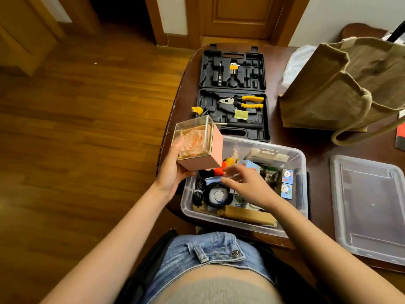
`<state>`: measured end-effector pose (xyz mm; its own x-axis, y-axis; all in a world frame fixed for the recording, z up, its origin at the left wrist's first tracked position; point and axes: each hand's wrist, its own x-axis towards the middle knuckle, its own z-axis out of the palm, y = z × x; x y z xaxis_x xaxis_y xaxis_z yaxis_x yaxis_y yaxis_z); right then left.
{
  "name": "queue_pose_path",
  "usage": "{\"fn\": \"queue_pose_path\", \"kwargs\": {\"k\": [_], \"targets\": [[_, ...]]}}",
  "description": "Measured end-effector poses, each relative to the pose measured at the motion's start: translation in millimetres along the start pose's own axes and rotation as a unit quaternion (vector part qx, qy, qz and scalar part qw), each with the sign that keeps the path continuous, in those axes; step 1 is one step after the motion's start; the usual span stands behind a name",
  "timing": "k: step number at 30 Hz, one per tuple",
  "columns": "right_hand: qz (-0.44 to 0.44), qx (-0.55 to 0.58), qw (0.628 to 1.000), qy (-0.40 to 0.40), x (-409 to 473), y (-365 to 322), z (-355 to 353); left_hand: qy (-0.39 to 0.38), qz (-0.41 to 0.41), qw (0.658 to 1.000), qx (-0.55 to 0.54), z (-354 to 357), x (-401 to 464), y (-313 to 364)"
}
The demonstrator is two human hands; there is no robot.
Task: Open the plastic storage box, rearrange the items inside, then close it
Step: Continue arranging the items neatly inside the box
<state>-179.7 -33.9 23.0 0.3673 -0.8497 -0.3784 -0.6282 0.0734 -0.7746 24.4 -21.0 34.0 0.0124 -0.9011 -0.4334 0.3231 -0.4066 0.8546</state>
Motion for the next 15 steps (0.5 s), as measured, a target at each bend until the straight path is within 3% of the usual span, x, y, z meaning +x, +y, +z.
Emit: {"fn": "queue_pose_path", "kwargs": {"k": [5, 9, 15], "targets": [[-0.103, -0.294, 0.947, -0.082, 30, 0, 31, 0.064, 0.015, 0.998, -0.004, -9, -3, -6], [-0.205, -0.466, 0.845, -0.164, 49, 0, 56, 0.072, 0.008, 0.997, -0.008, -7, -4, -12], [-0.252, -0.51, 0.806, -0.164, 59, 1, 63, 0.08, -0.003, 0.997, -0.019, -8, -4, -21]]}}
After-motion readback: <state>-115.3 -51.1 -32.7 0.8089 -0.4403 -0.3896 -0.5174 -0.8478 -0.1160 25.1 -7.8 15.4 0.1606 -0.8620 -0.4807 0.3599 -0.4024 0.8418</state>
